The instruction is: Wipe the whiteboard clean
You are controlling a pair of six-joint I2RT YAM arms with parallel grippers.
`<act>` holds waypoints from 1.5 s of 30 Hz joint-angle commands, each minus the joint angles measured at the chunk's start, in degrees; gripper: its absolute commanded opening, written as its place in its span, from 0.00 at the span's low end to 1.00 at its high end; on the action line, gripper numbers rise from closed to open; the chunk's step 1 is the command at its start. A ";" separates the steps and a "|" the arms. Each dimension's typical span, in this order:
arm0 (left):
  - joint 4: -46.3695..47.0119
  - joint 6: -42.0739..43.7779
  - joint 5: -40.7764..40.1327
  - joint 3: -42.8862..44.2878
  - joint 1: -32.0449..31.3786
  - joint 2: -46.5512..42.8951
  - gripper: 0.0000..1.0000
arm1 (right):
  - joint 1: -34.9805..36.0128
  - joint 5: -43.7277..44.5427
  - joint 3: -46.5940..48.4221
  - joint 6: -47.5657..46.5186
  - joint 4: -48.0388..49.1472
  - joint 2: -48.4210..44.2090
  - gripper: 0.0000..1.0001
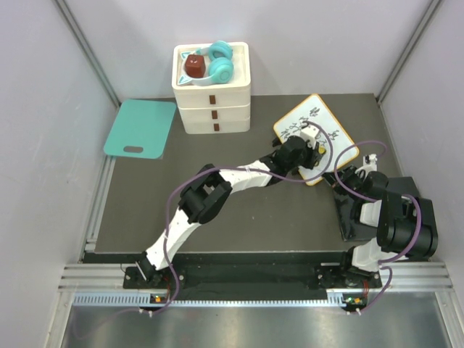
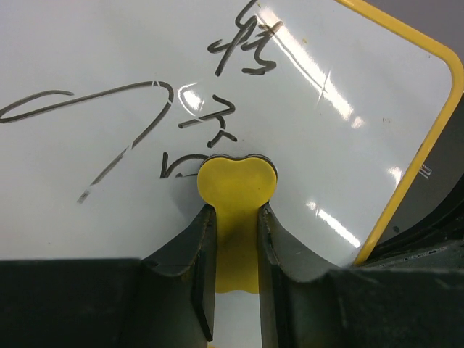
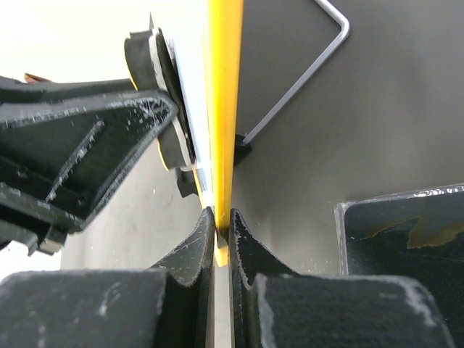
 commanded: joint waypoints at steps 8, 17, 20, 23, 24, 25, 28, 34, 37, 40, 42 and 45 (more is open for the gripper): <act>-13.13 5.53 -1.31 -3.29 -8.27 2.24 0.00 | 1.62 -2.47 0.23 -1.71 0.10 -0.32 0.00; -13.91 4.65 -5.43 -1.45 -7.13 4.35 0.00 | 1.62 -2.47 0.23 -1.71 0.10 -0.32 0.00; -15.06 3.86 -6.58 -1.27 -5.29 4.44 0.00 | 1.62 -2.55 0.23 -1.71 0.10 -0.32 0.00; -15.58 3.68 -8.07 -1.10 -3.44 3.56 0.00 | 1.62 -2.55 0.23 -1.79 0.10 -0.23 0.00; -15.67 4.46 -9.12 -0.83 -3.00 3.30 0.00 | 1.62 -2.55 0.32 -1.71 0.10 -0.23 0.00; -15.93 4.99 -9.74 -0.40 -2.65 3.21 0.00 | 1.62 -2.55 0.32 -1.71 0.01 -0.23 0.00; -17.43 6.67 -11.85 3.11 -1.24 4.25 0.00 | 1.62 -2.47 0.23 -1.71 0.01 -0.23 0.00; -22.35 5.71 -11.42 12.34 2.88 8.04 0.00 | 1.62 -2.55 0.32 -1.79 -0.08 -0.23 0.00; -21.83 4.30 -9.67 14.46 4.91 8.65 0.00 | 1.62 -2.73 0.49 -1.79 -0.08 -0.23 0.00; -19.90 3.07 -5.55 15.34 7.01 8.92 0.00 | 1.71 -2.90 0.49 -1.79 -0.17 0.03 0.00; -18.93 2.80 -1.42 16.39 7.81 9.70 0.00 | 1.71 -2.90 0.58 -1.97 -0.25 0.12 0.00; -19.45 4.12 6.32 21.48 8.34 11.81 0.00 | 1.80 -2.82 0.76 -1.97 -0.60 0.20 0.00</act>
